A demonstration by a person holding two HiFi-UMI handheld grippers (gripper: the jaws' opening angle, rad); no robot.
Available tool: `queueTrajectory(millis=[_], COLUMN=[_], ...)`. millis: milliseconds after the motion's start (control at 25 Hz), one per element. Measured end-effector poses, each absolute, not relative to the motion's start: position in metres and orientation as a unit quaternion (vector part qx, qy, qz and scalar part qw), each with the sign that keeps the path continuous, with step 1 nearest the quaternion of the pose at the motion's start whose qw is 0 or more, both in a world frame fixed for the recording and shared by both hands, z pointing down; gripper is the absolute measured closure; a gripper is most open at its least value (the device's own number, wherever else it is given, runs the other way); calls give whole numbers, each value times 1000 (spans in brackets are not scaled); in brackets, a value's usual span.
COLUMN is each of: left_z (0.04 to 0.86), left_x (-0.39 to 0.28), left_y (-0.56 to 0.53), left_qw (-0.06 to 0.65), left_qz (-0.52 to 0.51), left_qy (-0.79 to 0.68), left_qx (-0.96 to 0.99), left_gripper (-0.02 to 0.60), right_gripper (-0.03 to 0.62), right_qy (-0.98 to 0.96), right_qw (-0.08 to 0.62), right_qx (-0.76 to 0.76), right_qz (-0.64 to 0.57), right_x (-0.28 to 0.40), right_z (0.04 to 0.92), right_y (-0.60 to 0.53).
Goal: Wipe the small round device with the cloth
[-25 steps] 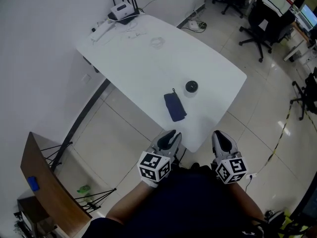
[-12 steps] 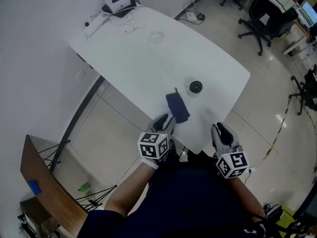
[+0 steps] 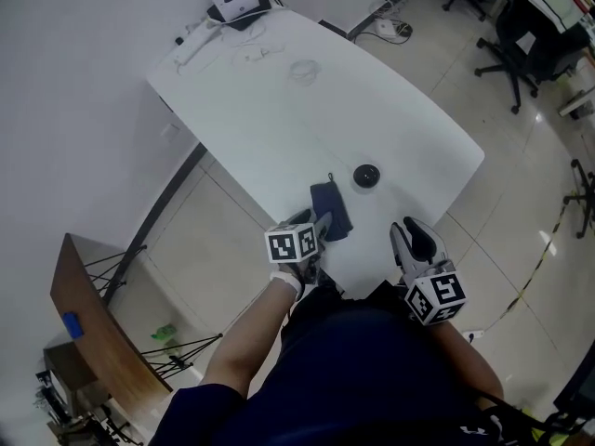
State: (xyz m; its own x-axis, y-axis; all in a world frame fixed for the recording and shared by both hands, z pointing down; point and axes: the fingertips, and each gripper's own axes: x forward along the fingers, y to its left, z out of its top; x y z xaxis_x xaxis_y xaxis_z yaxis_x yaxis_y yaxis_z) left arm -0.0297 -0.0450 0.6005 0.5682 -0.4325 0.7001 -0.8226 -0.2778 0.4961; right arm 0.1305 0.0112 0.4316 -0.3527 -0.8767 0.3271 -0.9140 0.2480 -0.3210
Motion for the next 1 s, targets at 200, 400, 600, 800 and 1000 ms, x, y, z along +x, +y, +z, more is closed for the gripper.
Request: queueTrajectory(millis=[200,400,600,800,1000], left_z=[618,627,630,626,611], left_x=[-26,-24,-23,-12,-7], left_y=[-52,-51,-50,-50,-54], left_qw=[452,449,437,406,364], left_qz=[237,250,271,289,299], left_qy=[-440,-451,-436,-402,-378], left_qx=[739,730,738,768,797], left_gripper=[345,350,406,508,520], right_gripper=[479,480,482,488,497], right_qy=[-806,-818,-815,-806,-799], right_qw=[41,42,48,52,56], right_qx=[537,515,515,527,534], right_qz=[245,252,262,264,271], right_x=[143,143,137,131,129], right_z=[438,447,454,459,461], right_y=[2,2,2,-4,-8])
